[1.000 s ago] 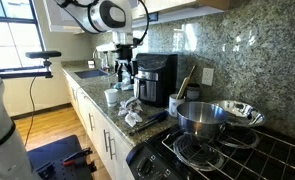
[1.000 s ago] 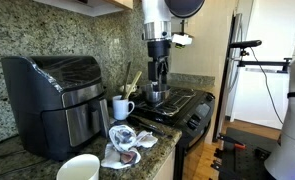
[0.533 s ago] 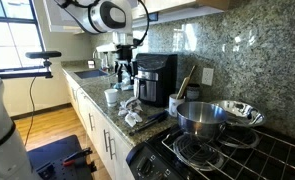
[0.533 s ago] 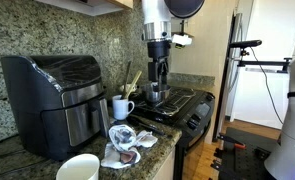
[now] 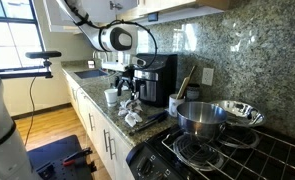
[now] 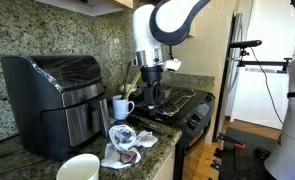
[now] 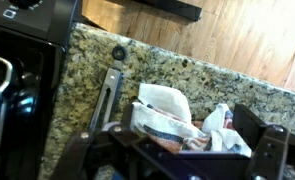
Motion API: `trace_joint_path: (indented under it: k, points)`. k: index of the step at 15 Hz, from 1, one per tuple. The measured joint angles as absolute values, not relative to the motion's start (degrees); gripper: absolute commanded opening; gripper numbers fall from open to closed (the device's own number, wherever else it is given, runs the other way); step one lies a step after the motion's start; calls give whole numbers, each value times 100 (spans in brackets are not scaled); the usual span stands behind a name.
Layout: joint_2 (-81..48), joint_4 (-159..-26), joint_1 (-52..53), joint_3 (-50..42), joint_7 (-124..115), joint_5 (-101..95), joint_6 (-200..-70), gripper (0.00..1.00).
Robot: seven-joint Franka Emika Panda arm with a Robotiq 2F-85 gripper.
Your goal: Use the towel to wipe the countertop
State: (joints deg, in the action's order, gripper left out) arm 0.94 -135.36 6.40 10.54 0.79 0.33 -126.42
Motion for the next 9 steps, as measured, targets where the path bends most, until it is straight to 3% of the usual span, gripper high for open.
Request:
trace_joint_path:
  k: [9]
  points:
    - [-1085,-13098,813,1209,1488,666,-13791,100]
